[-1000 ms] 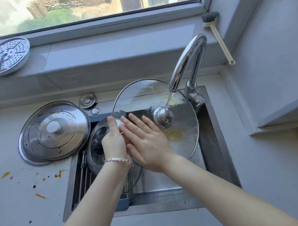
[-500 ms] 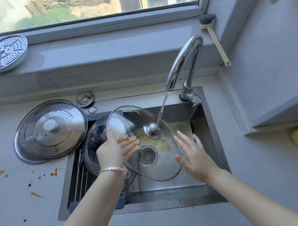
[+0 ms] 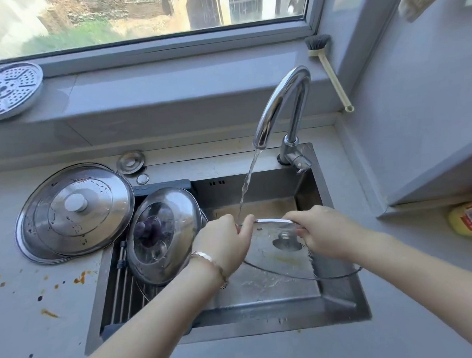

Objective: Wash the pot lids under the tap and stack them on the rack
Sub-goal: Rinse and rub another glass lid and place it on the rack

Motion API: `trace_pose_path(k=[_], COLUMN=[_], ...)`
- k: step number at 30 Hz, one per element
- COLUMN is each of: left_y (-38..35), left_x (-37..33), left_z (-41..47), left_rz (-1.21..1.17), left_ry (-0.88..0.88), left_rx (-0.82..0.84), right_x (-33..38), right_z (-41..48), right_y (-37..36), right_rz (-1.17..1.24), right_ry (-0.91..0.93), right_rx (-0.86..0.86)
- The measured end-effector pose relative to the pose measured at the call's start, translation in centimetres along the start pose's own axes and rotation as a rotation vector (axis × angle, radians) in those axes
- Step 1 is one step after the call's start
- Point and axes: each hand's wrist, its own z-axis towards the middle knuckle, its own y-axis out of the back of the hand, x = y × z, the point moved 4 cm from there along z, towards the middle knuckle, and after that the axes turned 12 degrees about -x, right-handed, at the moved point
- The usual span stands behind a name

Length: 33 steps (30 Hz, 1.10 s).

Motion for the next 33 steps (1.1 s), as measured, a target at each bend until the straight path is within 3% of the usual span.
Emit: trace_pose_path(k=[2, 4, 7, 8, 11, 15, 18, 20, 22, 27, 29, 33], left_y=[1.0, 0.7, -0.2, -0.6, -1.3, -0.5, -0.2, -0.3, -0.6, -0.3, 0.2, 0.8], left_x=[-0.2, 0.5, 1.2, 1.6, 2.3, 2.4, 2.6, 2.5, 2.2, 3.0, 4.1, 4.5], left_z=[-0.2, -0.4, -1.2, -1.4, -1.3, -0.6, 0.0, 0.1, 0.0, 0.8, 0.9, 0.5], left_rz=[0.12, -0.09, -0.332, -0.43, -0.919, -1.063, -1.205, -1.336, -1.465, -1.68, -1.668, -1.642], left_ry=[-0.335, -0.453, -0.448, -0.403, -0.042, 0.127, 0.32, 0.435, 0.517, 0.708, 0.698, 0.675], left_rx=[-0.265, -0.159, 0.112, 0.139, 0.167, 0.014, -0.042, -0.047, -0.026, -0.012, -0.06, -0.107], right_x=[0.4, 1.3, 2.7, 3.2, 4.5, 3.5, 3.2, 3.2, 3.7, 8.0, 6.0, 3.6], right_z=[0.6, 1.1, 2.5, 3.1, 5.3, 7.7, 8.4, 8.5, 8.2, 5.1, 4.4, 5.7], right_y=[0.9, 2.2, 4.2, 4.7, 5.6, 4.7, 0.6, -2.4, -4.5, -7.2, -8.1, -7.1], right_rz=[-0.014, -0.014, 0.032, 0.052, 0.089, 0.306, 0.443, 0.535, 0.487, 0.375, 0.273, 0.177], right_ry=[0.076, 0.179, 0.273, 0.291, 0.359, 0.339, 0.094, -0.188, -0.269, 0.288, 0.32, 0.215], right_rx=[0.065, 0.113, 0.108, 0.081, -0.093, -0.495, -0.62, -0.596, -0.551, -0.33, -0.304, -0.376])
